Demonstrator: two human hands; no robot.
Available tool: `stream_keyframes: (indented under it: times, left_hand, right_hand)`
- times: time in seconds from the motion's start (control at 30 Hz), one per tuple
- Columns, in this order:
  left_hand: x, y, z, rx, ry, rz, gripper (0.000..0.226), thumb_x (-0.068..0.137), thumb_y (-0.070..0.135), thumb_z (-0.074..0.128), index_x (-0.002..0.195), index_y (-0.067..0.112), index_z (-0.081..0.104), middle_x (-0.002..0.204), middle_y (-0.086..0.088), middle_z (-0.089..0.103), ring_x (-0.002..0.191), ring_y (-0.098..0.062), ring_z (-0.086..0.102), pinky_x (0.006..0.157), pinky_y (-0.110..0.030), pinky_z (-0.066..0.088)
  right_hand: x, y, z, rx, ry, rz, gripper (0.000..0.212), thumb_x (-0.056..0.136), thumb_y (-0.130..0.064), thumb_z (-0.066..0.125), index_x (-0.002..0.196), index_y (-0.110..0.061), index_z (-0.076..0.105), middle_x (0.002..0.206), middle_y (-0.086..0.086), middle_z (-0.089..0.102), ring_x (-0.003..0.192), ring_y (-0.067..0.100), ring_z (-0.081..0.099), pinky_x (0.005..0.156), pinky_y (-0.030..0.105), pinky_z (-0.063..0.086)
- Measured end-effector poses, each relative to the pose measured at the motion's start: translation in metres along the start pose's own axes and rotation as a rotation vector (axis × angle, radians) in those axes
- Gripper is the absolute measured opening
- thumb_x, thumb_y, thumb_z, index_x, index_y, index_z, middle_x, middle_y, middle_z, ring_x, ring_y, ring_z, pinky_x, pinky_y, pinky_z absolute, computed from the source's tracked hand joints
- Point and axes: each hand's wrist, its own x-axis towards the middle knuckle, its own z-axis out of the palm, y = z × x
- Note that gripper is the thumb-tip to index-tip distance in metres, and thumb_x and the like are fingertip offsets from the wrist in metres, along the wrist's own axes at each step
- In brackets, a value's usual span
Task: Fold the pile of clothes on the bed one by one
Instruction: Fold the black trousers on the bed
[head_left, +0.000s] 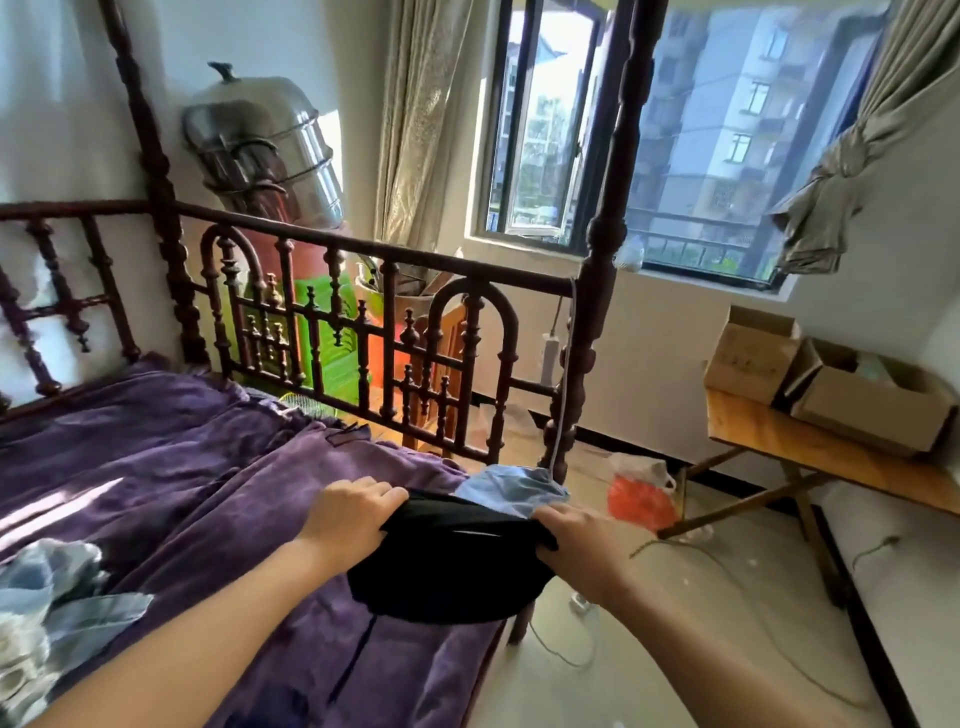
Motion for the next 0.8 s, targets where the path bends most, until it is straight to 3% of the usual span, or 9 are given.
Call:
stream_keyframes:
  times: [0.1, 0.17, 0.3, 0.5, 0.6, 0.63, 0.7, 0.77, 0.8]
  left_hand:
    - [0.012, -0.011, 0.026, 0.000, -0.082, -0.036, 0.051, 0.022, 0.023, 0.089, 0.069, 0.023, 0.069, 0.053, 0.009, 0.060, 0.044, -0.012, 0.058, 0.035, -0.014, 0.037]
    - [0.025, -0.020, 0.042, 0.012, -0.123, -0.065, 0.053, 0.020, 0.024, 0.089, 0.069, 0.024, 0.069, 0.053, 0.009, 0.060, 0.044, -0.011, 0.058, 0.034, -0.014, 0.036]
    - [0.076, -0.039, 0.073, 0.087, -0.144, -0.099, 0.052, 0.022, 0.028, 0.089, 0.070, 0.025, 0.070, 0.055, 0.008, 0.061, 0.046, -0.010, 0.060, 0.033, -0.015, 0.037]
    - [0.178, -0.055, 0.124, 0.049, -0.077, -0.239, 0.055, 0.027, 0.003, 0.084, 0.079, 0.014, 0.069, 0.072, -0.002, 0.069, 0.059, -0.022, 0.068, 0.041, -0.026, 0.052]
    - [0.206, -0.050, 0.161, 0.121, -0.241, -0.422, 0.075, 0.052, 0.013, 0.085, 0.123, 0.009, 0.059, 0.122, -0.017, 0.060, 0.109, -0.030, 0.061, 0.081, -0.034, 0.053]
    - [0.206, -0.046, 0.179, 0.132, -0.412, -0.512, 0.082, 0.072, 0.025, 0.075, 0.143, 0.013, 0.035, 0.144, -0.019, 0.038, 0.131, -0.031, 0.040, 0.101, -0.038, 0.040]
    - [0.195, -0.033, 0.214, 0.087, -0.765, -0.572, 0.086, 0.088, 0.041, 0.056, 0.150, 0.025, 0.000, 0.156, -0.015, -0.001, 0.144, -0.031, 0.004, 0.114, -0.044, 0.015]
    - [0.178, -0.019, 0.237, -0.001, -0.911, -0.612, 0.085, 0.089, 0.041, 0.054, 0.150, 0.028, -0.003, 0.157, -0.014, -0.007, 0.144, -0.030, -0.003, 0.115, -0.046, 0.009]
    - [0.167, -0.014, 0.244, -0.014, -0.942, -0.613, 0.083, 0.090, 0.040, 0.052, 0.150, 0.027, -0.003, 0.157, -0.014, -0.006, 0.145, -0.030, -0.002, 0.115, -0.046, 0.010]
  right_hand:
    - [0.021, 0.019, 0.028, 0.073, -0.076, 0.007, 0.005, 0.060, -0.021, 0.059, 0.065, -0.020, 0.062, 0.063, -0.008, 0.064, 0.054, 0.011, 0.062, 0.047, 0.015, 0.038]
    - [0.040, 0.036, 0.045, 0.089, -0.112, 0.010, 0.014, 0.075, -0.020, 0.054, 0.080, -0.014, 0.066, 0.081, 0.001, 0.069, 0.075, 0.021, 0.065, 0.059, 0.028, 0.047]
    - [0.090, 0.079, 0.069, 0.051, -0.194, 0.014, 0.020, 0.088, -0.021, 0.050, 0.101, -0.012, 0.062, 0.105, 0.004, 0.065, 0.100, 0.023, 0.058, 0.079, 0.031, 0.045]
    - [0.160, 0.158, 0.093, -0.002, 0.086, -0.025, 0.007, 0.065, -0.016, 0.065, 0.071, -0.014, 0.068, 0.063, -0.001, 0.064, 0.057, 0.020, 0.062, 0.047, 0.024, 0.047]
    - [0.167, 0.180, 0.122, -0.062, 0.137, -0.140, 0.011, 0.068, -0.017, 0.056, 0.070, -0.015, 0.067, 0.068, -0.001, 0.064, 0.062, 0.018, 0.060, 0.050, 0.025, 0.047]
    - [0.163, 0.185, 0.142, -0.036, 0.057, -0.148, 0.006, 0.066, -0.016, 0.059, 0.068, -0.015, 0.065, 0.070, 0.000, 0.063, 0.066, 0.020, 0.060, 0.052, 0.027, 0.047]
    - [0.148, 0.189, 0.181, -0.033, -0.277, -0.112, 0.017, 0.055, -0.026, 0.076, 0.064, -0.017, 0.064, 0.081, 0.002, 0.068, 0.080, 0.025, 0.061, 0.060, 0.030, 0.050]
    - [0.131, 0.194, 0.211, -0.120, -0.733, -0.077, 0.047, 0.060, -0.054, 0.078, 0.090, -0.018, 0.070, 0.126, 0.015, 0.059, 0.119, 0.039, 0.051, 0.088, 0.049, 0.048]
    - [0.126, 0.195, 0.226, -0.114, -0.930, -0.081, 0.063, 0.075, -0.066, 0.058, 0.115, -0.017, 0.063, 0.147, 0.019, 0.035, 0.136, 0.043, 0.029, 0.104, 0.057, 0.031]
